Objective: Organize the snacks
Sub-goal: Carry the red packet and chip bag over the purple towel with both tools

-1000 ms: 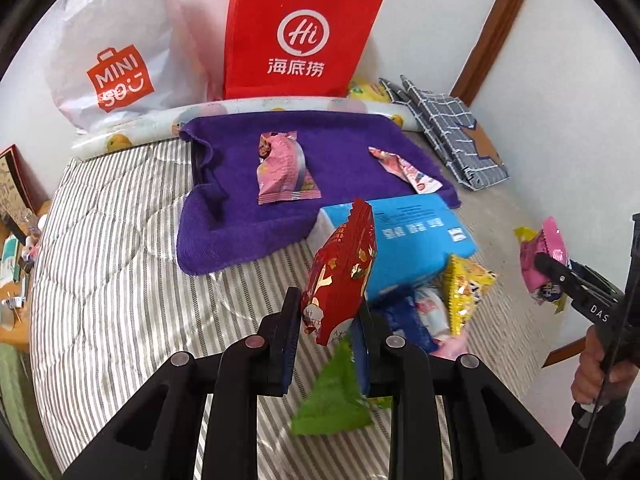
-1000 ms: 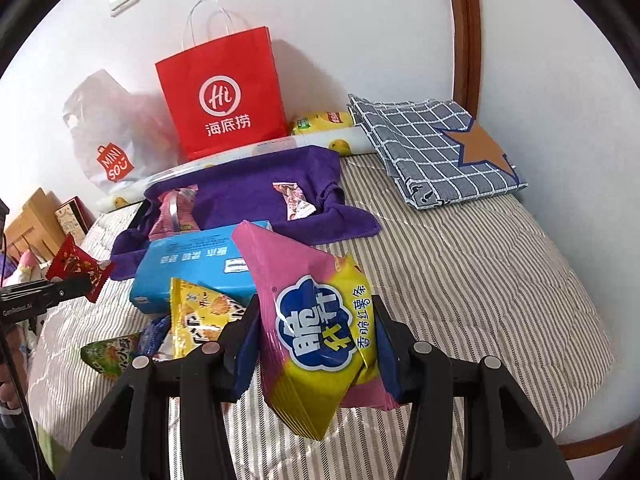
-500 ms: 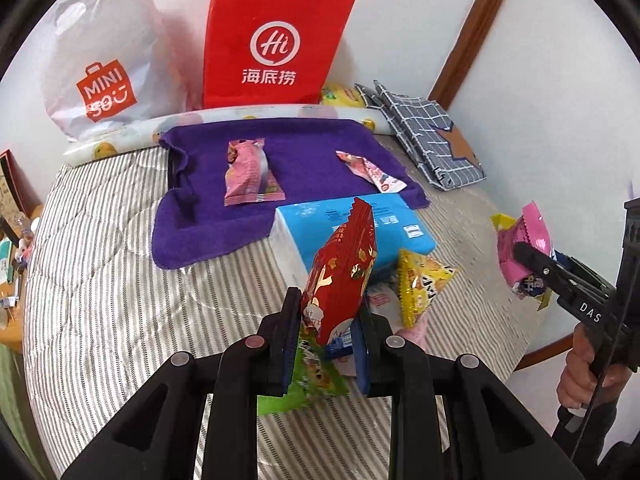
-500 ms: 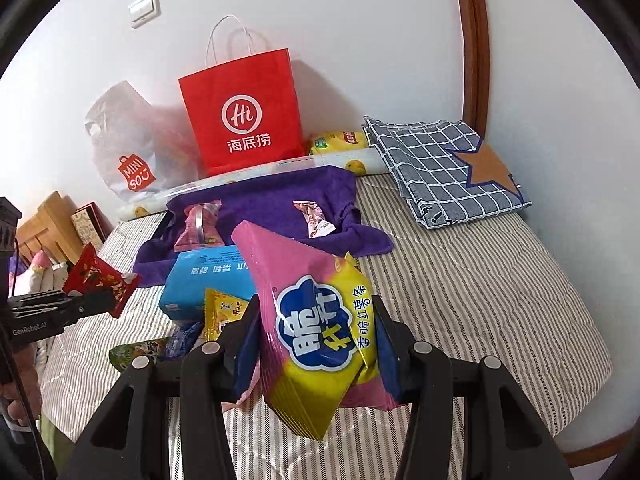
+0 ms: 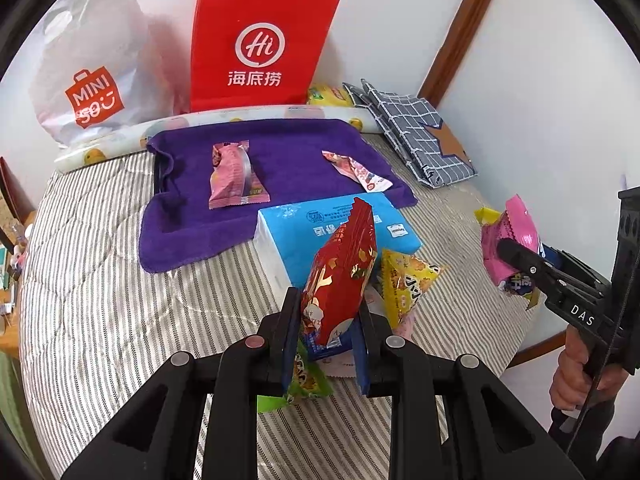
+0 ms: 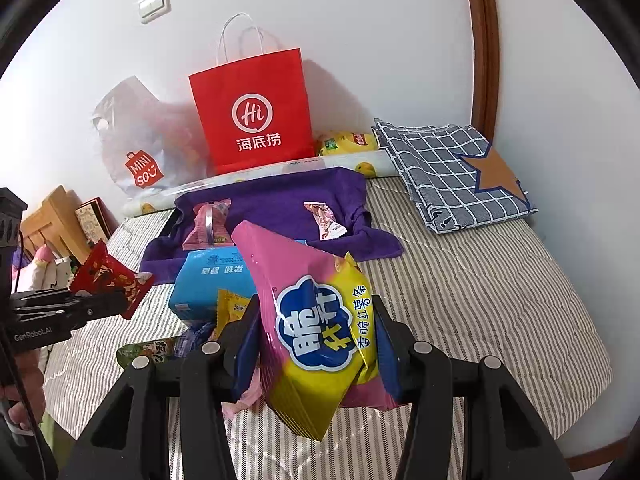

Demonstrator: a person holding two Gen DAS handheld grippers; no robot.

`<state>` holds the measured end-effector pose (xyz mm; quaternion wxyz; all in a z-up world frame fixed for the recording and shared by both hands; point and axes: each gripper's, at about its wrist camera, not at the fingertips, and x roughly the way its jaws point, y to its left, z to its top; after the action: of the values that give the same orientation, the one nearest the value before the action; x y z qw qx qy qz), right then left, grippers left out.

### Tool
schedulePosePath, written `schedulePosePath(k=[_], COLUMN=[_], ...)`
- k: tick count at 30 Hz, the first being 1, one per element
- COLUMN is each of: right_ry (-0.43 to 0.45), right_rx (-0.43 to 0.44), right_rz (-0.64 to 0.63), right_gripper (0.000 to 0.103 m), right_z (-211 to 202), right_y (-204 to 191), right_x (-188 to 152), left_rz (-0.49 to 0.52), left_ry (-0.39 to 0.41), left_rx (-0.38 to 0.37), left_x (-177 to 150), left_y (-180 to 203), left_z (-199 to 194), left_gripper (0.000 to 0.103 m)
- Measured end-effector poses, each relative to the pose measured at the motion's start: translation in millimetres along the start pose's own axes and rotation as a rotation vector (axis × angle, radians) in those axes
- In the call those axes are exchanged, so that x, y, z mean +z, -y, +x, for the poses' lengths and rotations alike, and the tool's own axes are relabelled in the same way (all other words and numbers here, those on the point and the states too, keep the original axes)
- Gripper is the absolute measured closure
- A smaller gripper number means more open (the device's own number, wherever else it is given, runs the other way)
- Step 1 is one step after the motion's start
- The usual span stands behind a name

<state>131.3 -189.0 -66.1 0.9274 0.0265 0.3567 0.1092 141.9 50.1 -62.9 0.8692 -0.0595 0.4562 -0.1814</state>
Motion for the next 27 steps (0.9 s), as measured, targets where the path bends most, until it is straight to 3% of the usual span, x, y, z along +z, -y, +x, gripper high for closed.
schedulePosePath(k=[27], right_ry=[-0.01], right_rx=[0.018], right_rz=[-0.047], right_gripper=[0.055], right_z=[22.8], right_y=[-14.1], right_x=[15.9], left_rz=[-0.015], left_ry=[0.027], left_rx=[0.006], left_x=[24.7], left_y=[-11.8], left_z=[9.8], left_gripper=[0.079])
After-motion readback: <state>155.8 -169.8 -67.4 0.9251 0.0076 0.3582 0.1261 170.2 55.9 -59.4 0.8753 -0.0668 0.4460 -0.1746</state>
